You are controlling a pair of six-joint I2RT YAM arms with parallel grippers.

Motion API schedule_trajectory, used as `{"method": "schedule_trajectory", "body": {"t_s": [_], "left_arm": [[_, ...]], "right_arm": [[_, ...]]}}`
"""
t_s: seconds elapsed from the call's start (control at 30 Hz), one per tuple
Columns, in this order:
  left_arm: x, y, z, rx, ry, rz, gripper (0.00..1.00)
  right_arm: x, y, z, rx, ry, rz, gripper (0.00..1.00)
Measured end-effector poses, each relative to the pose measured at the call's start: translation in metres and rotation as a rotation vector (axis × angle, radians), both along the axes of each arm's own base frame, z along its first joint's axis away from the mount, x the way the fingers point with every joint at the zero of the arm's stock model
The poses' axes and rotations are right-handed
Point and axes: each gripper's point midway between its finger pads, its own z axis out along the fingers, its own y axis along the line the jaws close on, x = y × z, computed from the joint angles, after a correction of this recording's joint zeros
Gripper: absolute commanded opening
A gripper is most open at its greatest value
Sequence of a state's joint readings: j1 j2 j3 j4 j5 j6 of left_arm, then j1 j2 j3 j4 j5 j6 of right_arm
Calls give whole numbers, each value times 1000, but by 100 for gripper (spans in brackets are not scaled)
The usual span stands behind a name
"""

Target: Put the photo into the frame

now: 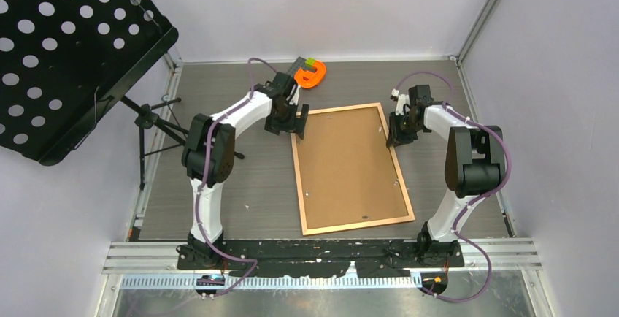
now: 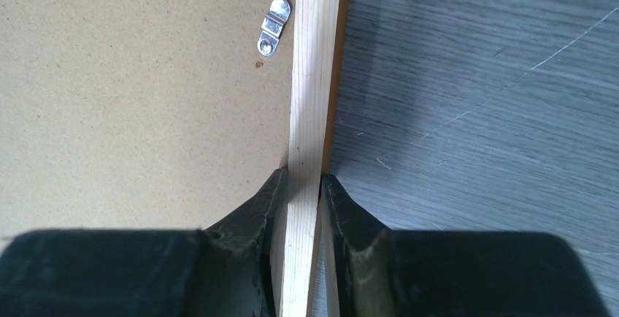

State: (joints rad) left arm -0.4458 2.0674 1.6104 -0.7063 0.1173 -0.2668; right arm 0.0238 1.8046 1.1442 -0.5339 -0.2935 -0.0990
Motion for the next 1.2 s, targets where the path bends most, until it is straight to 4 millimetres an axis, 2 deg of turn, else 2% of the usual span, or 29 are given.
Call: {"method": "schedule_trajectory", "body": {"t_s": [0.37,0.87,1.2], "left_arm": [[-4,7,-21,82,33,24,82],[0,9,-21,98,17,30,79],[12,10,-18,88,0,45,76]], "right_arm": [[1,4,0,20,-4,9,6],[1,5,0,24,-5,14,6],[1,4,0,24,-5,14,6]]}}
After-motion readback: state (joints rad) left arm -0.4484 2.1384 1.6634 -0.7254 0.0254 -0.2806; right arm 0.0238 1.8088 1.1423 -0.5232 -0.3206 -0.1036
